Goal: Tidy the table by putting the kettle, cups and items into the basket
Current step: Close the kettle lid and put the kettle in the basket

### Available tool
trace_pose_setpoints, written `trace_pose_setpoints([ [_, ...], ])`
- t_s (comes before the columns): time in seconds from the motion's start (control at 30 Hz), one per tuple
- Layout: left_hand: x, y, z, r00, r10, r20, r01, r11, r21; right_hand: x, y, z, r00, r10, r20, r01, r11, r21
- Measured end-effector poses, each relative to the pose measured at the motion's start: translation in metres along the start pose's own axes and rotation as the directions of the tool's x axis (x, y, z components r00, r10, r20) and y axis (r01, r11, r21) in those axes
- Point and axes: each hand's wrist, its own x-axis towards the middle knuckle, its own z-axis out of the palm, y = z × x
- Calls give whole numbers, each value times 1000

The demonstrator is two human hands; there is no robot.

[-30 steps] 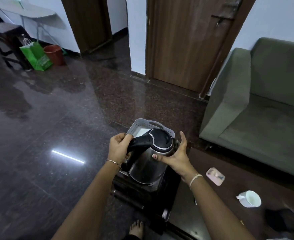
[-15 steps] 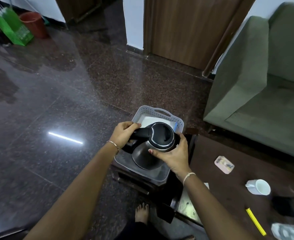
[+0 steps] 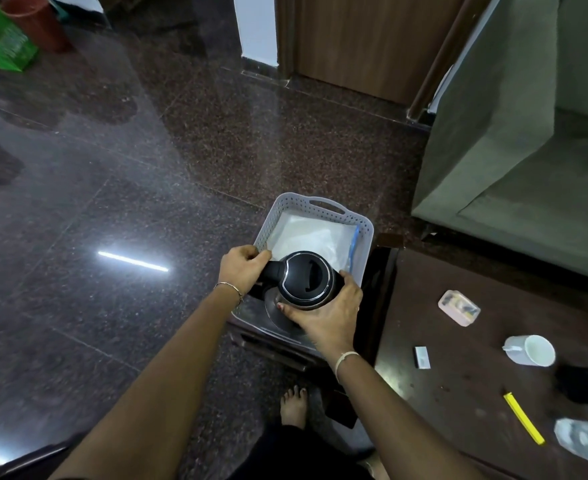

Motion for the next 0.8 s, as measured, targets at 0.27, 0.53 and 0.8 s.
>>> trace_pose_setpoints([
  [0.27, 3, -13, 4, 1000, -3, -7, 2, 996, -87, 1, 2, 8, 1000, -9, 1, 9, 1000, -23],
  [0.53, 6, -10, 6, 1000, 18, 21, -18, 1000, 4, 5, 7, 4, 998, 13, 68, -13, 1000, -7],
  [0.8, 1, -1, 4, 1000, -29, 9, 28, 998, 47, 38, 25, -40, 954, 57, 296, -94, 989, 114],
])
